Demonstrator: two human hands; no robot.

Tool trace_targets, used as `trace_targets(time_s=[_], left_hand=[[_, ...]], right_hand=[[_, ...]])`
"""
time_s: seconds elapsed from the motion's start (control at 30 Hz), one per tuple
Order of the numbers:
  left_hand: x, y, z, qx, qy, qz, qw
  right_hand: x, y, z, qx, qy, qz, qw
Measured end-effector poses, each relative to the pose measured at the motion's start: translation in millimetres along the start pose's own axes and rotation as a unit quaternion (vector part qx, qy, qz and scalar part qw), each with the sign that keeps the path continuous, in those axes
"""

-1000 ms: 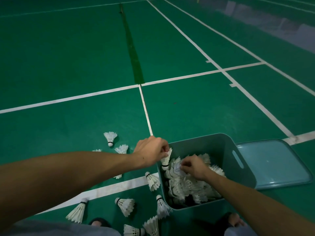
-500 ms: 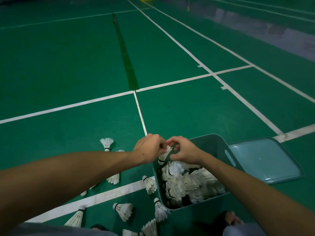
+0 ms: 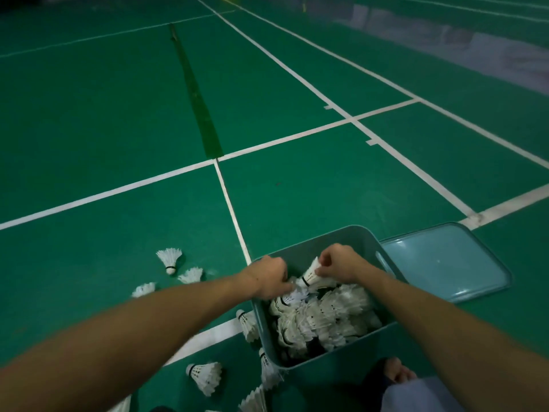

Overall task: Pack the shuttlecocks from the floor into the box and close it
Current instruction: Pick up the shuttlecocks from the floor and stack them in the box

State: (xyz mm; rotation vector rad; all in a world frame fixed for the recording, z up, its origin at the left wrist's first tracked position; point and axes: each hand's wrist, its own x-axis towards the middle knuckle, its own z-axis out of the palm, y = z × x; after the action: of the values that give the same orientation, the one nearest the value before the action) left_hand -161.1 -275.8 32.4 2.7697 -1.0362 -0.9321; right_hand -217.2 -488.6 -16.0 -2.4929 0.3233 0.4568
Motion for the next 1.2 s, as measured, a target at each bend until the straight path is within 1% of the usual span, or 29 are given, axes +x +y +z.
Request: trace_targets(time_s=[0.13,0.27,0.37,0.47,0.63,0.77,0.9,0.97,1.07,1.1,1.2], left_hand=[[19,11,38,-0.029,-0.002,-0.053,0.998],[29,8,57,-0.079,0.053,-0.064,0.993],[34,5,65,-0.098,0.079,-0.064,0.99],[37,4,70,-0.116,0.079,-0.056,0.989],[32,3,66,-0.135,0.066,-0.041,0.988],[20,2,50,-0.152,0.087,-0.028,0.984],[-3,-6,34,-0.168,0.12,0.006,0.978],[-19,-13,30,-0.196,0.147,0.014,0.969],[-47,-29,20,-0.201,0.201,0.017,0.959],[-58,-36,17,-0.198,0.212,0.016,0.957],[-88,-65,15,-0.142,0.214,0.005,0.966]], right_hand=[[2,10,22,0.025,-0.02,-0.002,0.999],[5,20,40,0.011,-0.037,-0.004,0.999],[8,24,44,0.015,-0.033,-0.009,0.999],[11,25,50,0.034,-0.024,-0.004,0.999],[9,18,60,0.052,-0.054,0.016,0.997],[5,10,46,0.084,-0.068,0.02,0.994],[0,-4,23,0.068,-0.036,0.035,0.996],[-5,-19,11,0.067,0.0,0.014,0.998],[-17,-54,-3,0.067,0.088,-0.046,0.993],[-20,-69,-6,0.059,0.106,-0.073,0.99],[-31,-124,-3,0.025,0.117,-0.156,0.981]])
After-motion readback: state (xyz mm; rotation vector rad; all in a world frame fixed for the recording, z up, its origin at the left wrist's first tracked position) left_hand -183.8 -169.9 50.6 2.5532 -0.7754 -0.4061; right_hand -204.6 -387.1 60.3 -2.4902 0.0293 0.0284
